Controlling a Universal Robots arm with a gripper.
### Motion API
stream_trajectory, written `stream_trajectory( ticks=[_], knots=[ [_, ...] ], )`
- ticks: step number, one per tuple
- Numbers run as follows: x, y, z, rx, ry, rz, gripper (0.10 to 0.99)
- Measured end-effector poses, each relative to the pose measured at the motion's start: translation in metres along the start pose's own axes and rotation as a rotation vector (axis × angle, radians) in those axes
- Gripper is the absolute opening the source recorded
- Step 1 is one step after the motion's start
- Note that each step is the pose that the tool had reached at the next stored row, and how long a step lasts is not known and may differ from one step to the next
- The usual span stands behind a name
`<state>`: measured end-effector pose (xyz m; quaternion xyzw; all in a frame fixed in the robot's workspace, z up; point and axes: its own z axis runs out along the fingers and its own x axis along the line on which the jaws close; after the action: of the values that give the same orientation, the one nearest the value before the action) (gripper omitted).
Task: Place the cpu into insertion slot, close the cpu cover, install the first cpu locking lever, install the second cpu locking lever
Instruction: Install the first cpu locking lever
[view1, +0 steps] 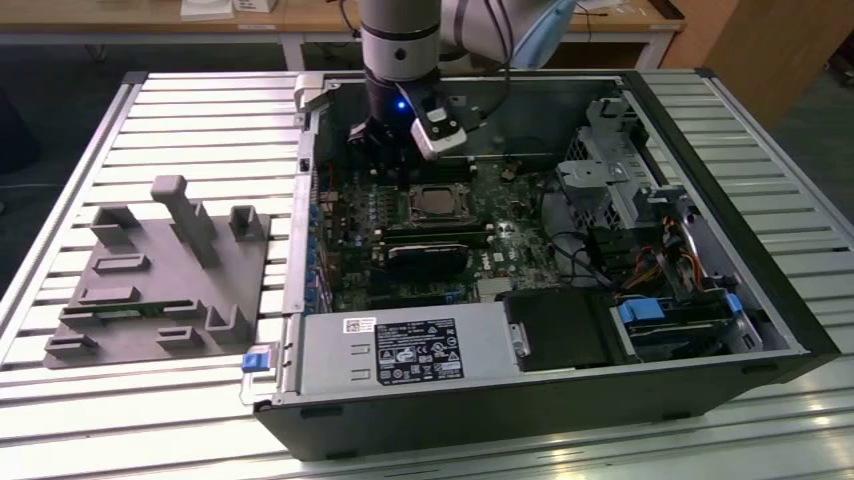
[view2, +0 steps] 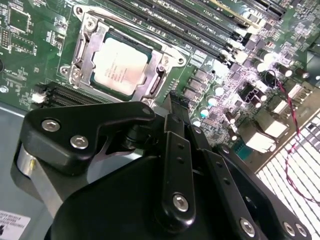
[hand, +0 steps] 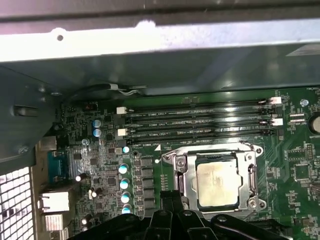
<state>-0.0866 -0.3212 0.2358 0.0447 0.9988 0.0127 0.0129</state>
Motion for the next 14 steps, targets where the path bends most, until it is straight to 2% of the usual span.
stream_trajectory(
  ticks=[6, 14],
  knots=[
    [-0.0002, 0.0002, -0.0069, 0.000, 0.0000, 0.000, 0.106],
    [0.0038, -0.0002, -0.0073, 0.000, -0.0005, 0.000, 0.106]
  ],
)
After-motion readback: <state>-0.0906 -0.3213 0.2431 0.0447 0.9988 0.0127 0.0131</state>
